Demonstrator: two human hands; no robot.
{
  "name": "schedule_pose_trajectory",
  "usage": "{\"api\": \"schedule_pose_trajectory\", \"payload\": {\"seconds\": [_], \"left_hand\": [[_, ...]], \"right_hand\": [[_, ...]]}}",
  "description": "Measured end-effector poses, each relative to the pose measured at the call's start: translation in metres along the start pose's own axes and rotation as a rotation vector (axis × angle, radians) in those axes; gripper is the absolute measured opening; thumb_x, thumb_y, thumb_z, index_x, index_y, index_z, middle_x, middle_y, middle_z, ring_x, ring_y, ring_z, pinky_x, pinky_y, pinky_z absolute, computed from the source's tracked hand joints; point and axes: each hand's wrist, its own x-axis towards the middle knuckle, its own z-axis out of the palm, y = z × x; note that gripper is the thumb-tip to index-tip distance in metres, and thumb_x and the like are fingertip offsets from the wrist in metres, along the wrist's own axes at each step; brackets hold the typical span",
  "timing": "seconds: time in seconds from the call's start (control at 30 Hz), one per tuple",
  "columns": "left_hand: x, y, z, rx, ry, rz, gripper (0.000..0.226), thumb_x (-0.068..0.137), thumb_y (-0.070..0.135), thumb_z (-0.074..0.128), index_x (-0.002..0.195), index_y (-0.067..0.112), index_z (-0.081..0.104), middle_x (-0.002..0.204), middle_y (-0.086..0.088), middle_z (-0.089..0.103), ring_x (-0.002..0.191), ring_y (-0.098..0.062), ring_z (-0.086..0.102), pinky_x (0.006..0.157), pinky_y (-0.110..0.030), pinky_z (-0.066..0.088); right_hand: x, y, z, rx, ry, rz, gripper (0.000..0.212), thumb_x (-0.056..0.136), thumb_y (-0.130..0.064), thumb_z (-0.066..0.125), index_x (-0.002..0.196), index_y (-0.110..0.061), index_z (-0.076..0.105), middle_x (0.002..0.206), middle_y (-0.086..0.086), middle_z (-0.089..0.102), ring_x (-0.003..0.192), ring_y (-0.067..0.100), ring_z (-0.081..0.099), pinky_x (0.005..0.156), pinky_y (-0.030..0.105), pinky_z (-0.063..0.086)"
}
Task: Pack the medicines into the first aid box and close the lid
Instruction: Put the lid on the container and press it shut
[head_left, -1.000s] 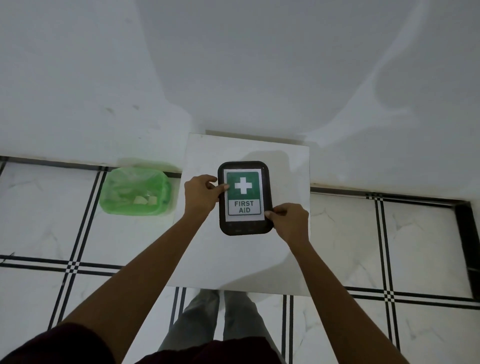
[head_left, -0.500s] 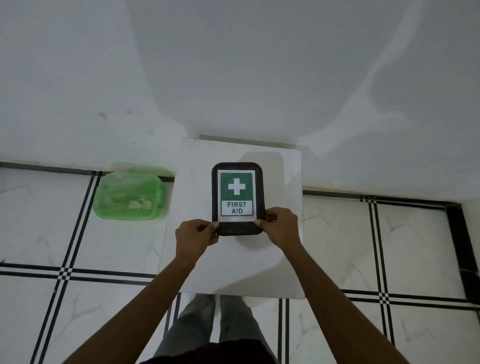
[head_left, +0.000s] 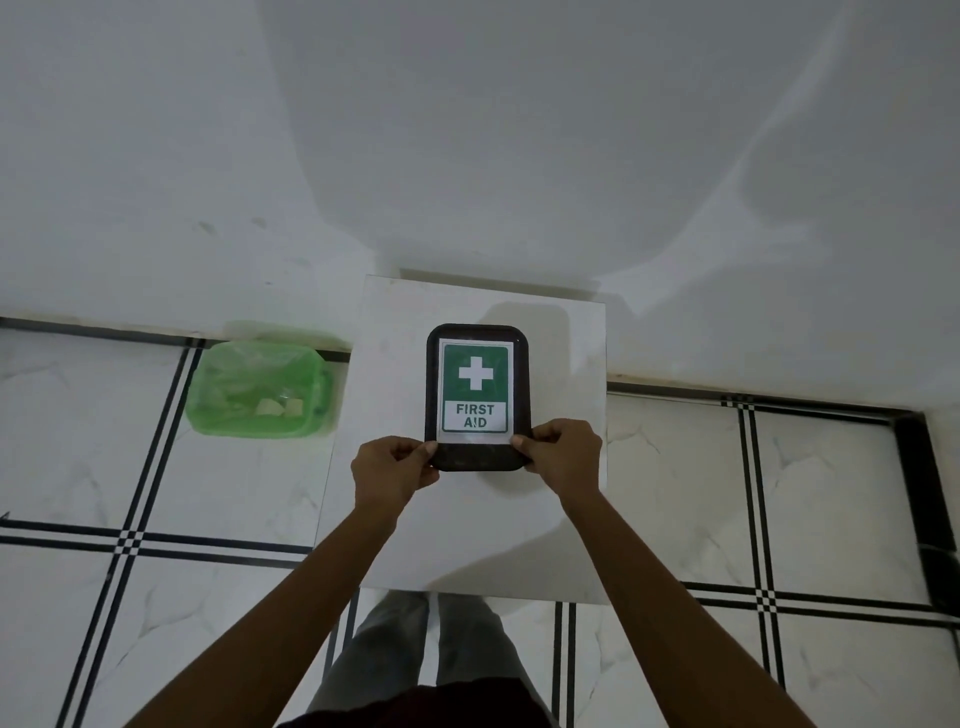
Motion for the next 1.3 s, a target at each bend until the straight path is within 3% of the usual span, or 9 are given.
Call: {"api": "schedule_pose_trajectory", "payload": {"seconds": [0.23,0.4,0.47,0.53,0.7,0.8,0.87,1.07,1.3], "left_hand": [[0.004,0.000,0.006,0.025,0.001,-0.044,0.008,0.082,0.010,0.071,0.082,0.003,0.068,0.073,-0.014,0.070,0.064,-0.027,0.072,0.071,-0.036,0.061],[0.013,0.012,-0.007,-0.048,-0.076,-0.176,0.023,0.072,0.005,0.079,0.087,-0.004,0.063,0.094,-0.027,0.067,0.077,-0.030,0.068,0.076,-0.045,0.059],[0.020,0.027,-0.009,0.021,-0.100,-0.127,0.042,0.071,0.008,0.080,0.106,0.002,0.059,0.105,-0.021,0.063,0.095,-0.032,0.064,0.080,-0.045,0.058],[0.030,0.048,-0.004,0.051,-0.098,0.002,0.055,0.078,0.020,0.076,0.126,0.007,0.053,0.113,-0.016,0.061,0.104,-0.032,0.061,0.084,-0.045,0.056],[0.056,0.084,0.024,-0.024,0.011,0.091,0.035,0.088,0.033,0.062,0.111,0.006,0.068,0.106,-0.015,0.071,0.095,-0.030,0.066,0.089,-0.046,0.055],[0.057,0.087,0.036,0.024,0.107,0.141,0.029,0.089,0.030,0.061,0.100,0.004,0.072,0.095,-0.014,0.073,0.083,-0.026,0.065,0.089,-0.042,0.054],[0.055,0.084,0.040,-0.021,0.158,0.170,0.031,0.090,0.029,0.060,0.109,0.006,0.069,0.100,-0.010,0.071,0.086,-0.022,0.063,0.089,-0.034,0.051],[0.063,0.083,0.051,-0.143,0.257,0.218,0.031,0.091,0.030,0.058,0.108,0.007,0.071,0.109,-0.012,0.070,0.101,-0.027,0.064,0.082,-0.027,0.045],[0.070,0.082,0.062,-0.209,0.329,0.157,0.035,0.089,0.032,0.061,0.105,0.003,0.070,0.107,-0.013,0.069,0.090,-0.020,0.061,0.067,-0.015,0.041]], "right_hand": [[0.001,0.003,0.004,0.003,-0.052,0.056,0.022,0.078,-0.016,0.077,0.066,-0.009,0.059,0.076,0.014,0.066,0.069,0.029,0.070,0.069,0.045,0.062],[0.007,-0.004,0.001,-0.056,-0.091,0.089,0.027,0.076,-0.019,0.079,0.063,-0.011,0.056,0.077,0.017,0.068,0.072,0.032,0.072,0.072,0.046,0.061],[0.016,-0.013,-0.005,-0.158,-0.170,0.078,0.026,0.071,-0.024,0.082,0.073,-0.006,0.063,0.088,0.017,0.070,0.080,0.030,0.070,0.080,0.039,0.059],[0.031,-0.030,-0.010,-0.194,-0.182,-0.022,0.042,0.071,-0.029,0.082,0.098,-0.002,0.064,0.097,0.011,0.066,0.089,0.025,0.064,0.078,0.030,0.052],[0.066,-0.067,0.001,0.069,-0.033,-0.084,0.031,0.089,-0.031,0.063,0.095,-0.002,0.070,0.093,0.013,0.072,0.084,0.024,0.066,0.076,0.031,0.053],[0.077,-0.061,0.012,0.106,0.034,-0.048,0.028,0.089,-0.029,0.062,0.087,-0.003,0.072,0.085,0.013,0.073,0.078,0.027,0.067,0.075,0.034,0.055],[0.079,-0.057,0.015,0.139,0.056,-0.064,0.028,0.089,-0.030,0.062,0.086,-0.004,0.072,0.083,0.012,0.072,0.078,0.027,0.067,0.077,0.037,0.056],[0.082,-0.057,0.022,0.288,0.140,-0.118,0.026,0.092,-0.027,0.059,0.096,-0.005,0.072,0.089,0.008,0.072,0.080,0.021,0.066,0.077,0.029,0.054],[0.094,-0.059,0.027,0.394,0.148,-0.006,0.021,0.089,-0.024,0.064,0.088,-0.004,0.071,0.082,0.008,0.071,0.075,0.020,0.065,0.066,0.020,0.050]]}}
